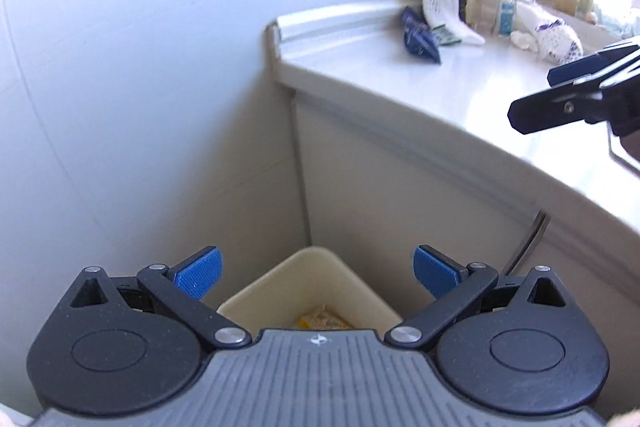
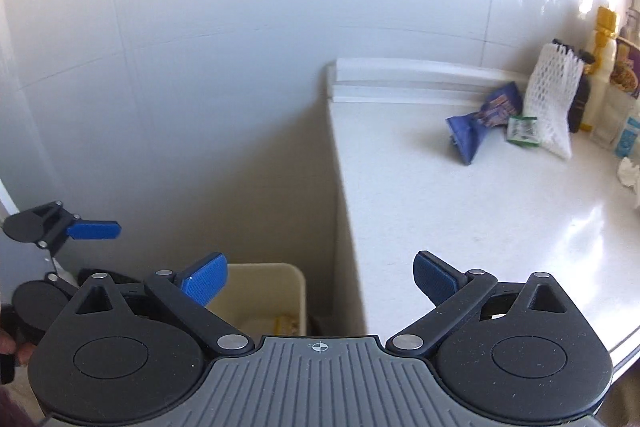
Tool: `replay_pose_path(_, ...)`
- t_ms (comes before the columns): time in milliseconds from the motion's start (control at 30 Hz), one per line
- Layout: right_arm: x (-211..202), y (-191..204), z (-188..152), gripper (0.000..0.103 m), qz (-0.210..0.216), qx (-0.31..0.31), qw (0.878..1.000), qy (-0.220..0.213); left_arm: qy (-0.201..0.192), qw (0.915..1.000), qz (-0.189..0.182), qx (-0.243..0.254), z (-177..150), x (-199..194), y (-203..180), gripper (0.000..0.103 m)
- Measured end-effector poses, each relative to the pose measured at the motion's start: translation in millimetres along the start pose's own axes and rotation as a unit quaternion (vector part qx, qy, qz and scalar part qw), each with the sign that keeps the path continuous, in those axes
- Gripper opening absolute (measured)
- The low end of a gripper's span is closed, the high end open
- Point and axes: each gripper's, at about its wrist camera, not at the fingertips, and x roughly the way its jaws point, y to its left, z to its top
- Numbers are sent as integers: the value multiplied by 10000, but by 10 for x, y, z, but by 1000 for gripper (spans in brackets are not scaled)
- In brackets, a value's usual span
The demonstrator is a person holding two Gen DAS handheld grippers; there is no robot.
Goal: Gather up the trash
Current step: 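Move both open tools back up toward the white foam nets on the counter, then grasp a white foam net with the left tool while the right tool grasps another net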
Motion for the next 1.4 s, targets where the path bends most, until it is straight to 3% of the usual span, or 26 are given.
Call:
replay_pose_path(400,-326,-1070,252,101,-1065,183,9929,-505,-485,9966,-316,591,767,131,-715,102)
replay_pose_path(700,-400,-2126,287,101,-1835,955,9748,-839,-894,9916,-637,689,1412,485,-1157,102)
replay_pose_path(933,-221,-2753,348,101,-2341,1521,9556,-942,-1174,9869,-829,727,2028,1039,-1596,102)
replay_pose_path(1167,-45,-3382,383,101,-2334,2528,9324,-1107,-1087,9864,-1230,74,2525,1723,-1736,99)
replay_pose_path(1400,174,-3863,273,101,-2068,3361,9120,-1123,-835,9845,-1462,-481,2796,2348,-1724,78)
